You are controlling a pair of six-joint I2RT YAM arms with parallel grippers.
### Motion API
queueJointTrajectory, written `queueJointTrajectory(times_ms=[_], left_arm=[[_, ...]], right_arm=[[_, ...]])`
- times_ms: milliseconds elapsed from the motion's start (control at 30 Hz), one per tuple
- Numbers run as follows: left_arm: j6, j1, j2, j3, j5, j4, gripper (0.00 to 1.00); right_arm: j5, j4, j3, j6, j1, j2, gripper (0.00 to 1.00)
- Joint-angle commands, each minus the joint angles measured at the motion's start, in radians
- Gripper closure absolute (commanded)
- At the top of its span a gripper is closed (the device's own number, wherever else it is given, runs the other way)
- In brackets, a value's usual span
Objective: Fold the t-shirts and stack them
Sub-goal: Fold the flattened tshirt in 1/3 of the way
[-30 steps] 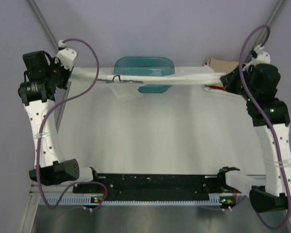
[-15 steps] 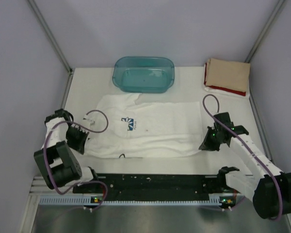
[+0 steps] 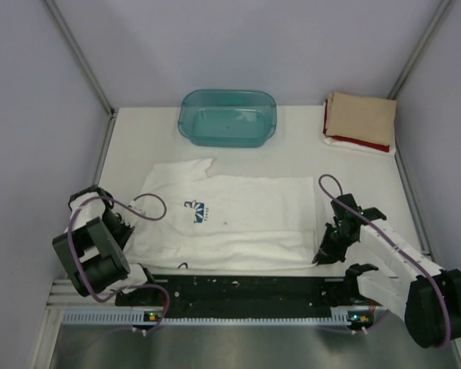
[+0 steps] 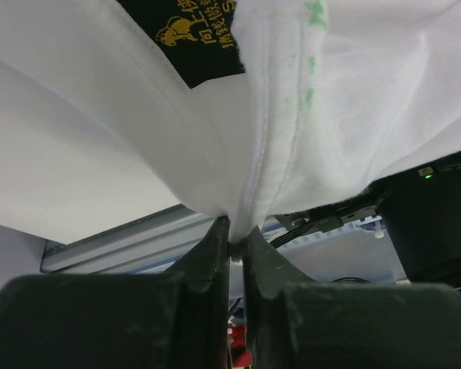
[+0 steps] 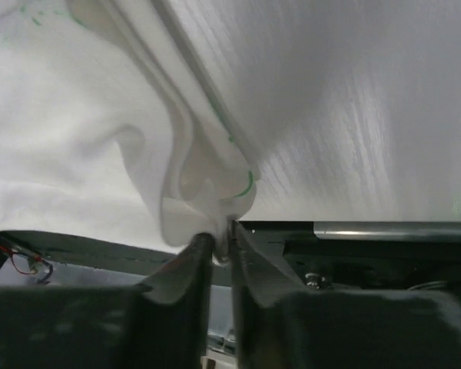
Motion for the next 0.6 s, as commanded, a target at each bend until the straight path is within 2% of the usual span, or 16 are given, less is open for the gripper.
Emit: queueJointTrajectory(times_ms=[0,33,67,100,167,200,267,333,367,400,433,567], left_arm=[[0.048,0.016,-0.056,0.0,-0.095,-0.053,0.84],[0.059,0.019,-0.066,0.009,-0.105,-0.065,0.8],[0.071,0.021,-0.079,0.029,-0.111,-0.078,0.77],[0.076,0.019,-0.085,0.075,-0.109,-0.093,0.73],[0.087,0.021,-0.077,0.179,-0.076,-0.156,0.61],[0.097,0.021,-0.067,0.236,-0.036,-0.2,0.5],[0.119,0.015,-0.031,0.368,0.068,-0.303,0.45],[0.079,-0.011,0.012,0.463,0.157,-0.312,0.46],[0.047,-0.04,0.028,0.489,0.19,-0.294,0.5],[0.011,-0.086,0.05,0.503,0.213,-0.285,0.56],[-0.017,-0.132,0.062,0.505,0.246,-0.271,0.64],[-0.103,-0.335,0.078,0.419,0.366,-0.139,0.74]], right_arm=[[0.064,-0.103,0.017,0.063,0.012,-0.117,0.76],[0.096,-0.112,0.03,0.082,0.014,-0.154,0.6],[0.154,-0.122,0.052,0.102,0.014,-0.199,0.48],[0.196,-0.123,0.08,0.109,0.014,-0.23,0.42],[0.269,-0.122,0.141,0.097,0.014,-0.262,0.36],[0.288,-0.117,0.174,0.081,0.012,-0.262,0.36],[0.339,-0.087,0.214,0.041,0.014,-0.244,0.36],[0.307,-0.009,0.217,0.008,0.014,-0.21,0.41],[0.296,0.043,0.212,0.008,0.014,-0.187,0.52],[0.24,0.127,0.202,0.011,0.017,-0.166,0.68],[0.203,0.186,0.185,0.01,0.023,-0.147,0.78],[0.17,0.354,0.145,0.022,0.095,-0.061,0.98]])
